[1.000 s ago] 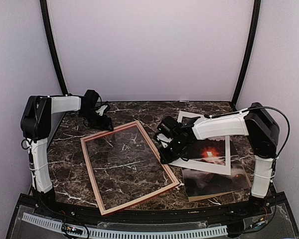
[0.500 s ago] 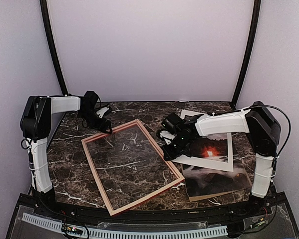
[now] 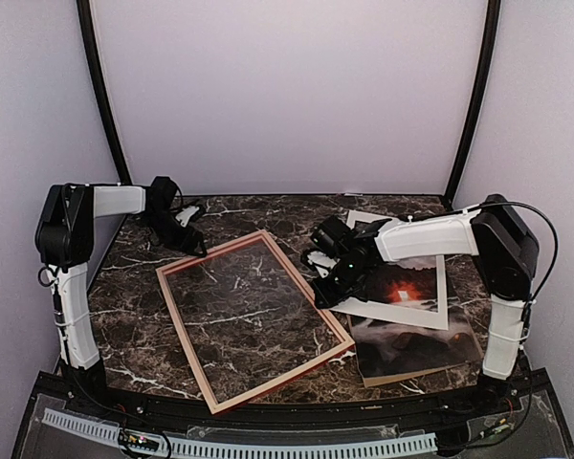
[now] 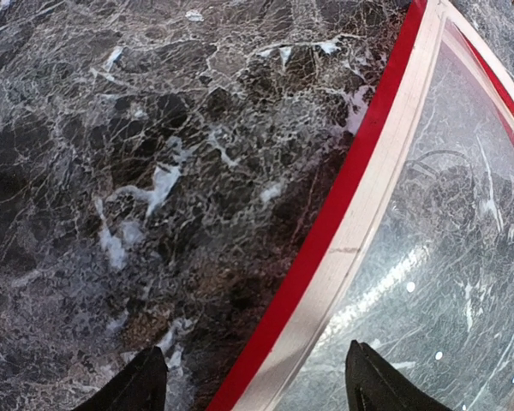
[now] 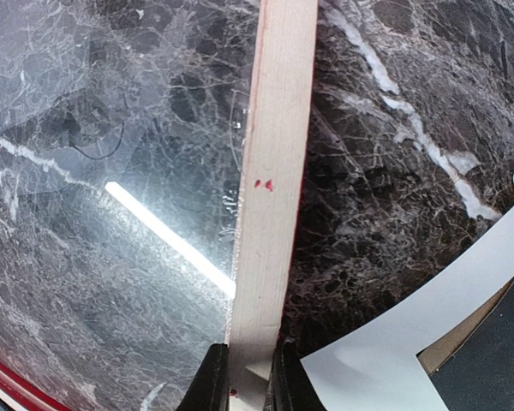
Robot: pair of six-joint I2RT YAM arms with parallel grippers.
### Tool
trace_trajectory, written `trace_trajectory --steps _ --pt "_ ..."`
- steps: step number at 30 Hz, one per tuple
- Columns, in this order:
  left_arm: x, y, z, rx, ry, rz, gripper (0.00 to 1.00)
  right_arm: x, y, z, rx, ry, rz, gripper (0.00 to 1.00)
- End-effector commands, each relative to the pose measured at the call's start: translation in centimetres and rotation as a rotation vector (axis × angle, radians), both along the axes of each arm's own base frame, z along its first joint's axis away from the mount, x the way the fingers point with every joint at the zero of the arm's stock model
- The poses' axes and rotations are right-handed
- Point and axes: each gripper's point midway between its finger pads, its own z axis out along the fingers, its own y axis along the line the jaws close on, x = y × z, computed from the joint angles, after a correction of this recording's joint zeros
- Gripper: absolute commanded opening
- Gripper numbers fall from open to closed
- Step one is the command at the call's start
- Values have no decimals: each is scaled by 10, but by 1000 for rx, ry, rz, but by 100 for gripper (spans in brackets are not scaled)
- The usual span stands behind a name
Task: Put the photo into the frame
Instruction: Pick up the glass panel from the frame body.
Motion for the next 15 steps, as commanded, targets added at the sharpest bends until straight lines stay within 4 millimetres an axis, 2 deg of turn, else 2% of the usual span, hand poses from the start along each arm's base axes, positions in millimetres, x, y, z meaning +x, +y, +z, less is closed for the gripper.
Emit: trace_trajectory --steps 1,6,15 --pt "-8 -5 -5 -16 15 -35 72 -9 -10 -14 -29 31 22 8" --pt "-9 -5 -11 -15 23 -40 67 -9 -11 -15 -30 32 22 7" --pt "-7 0 -17 -26 47 -13 44 -10 -11 -16 -31 32 22 6"
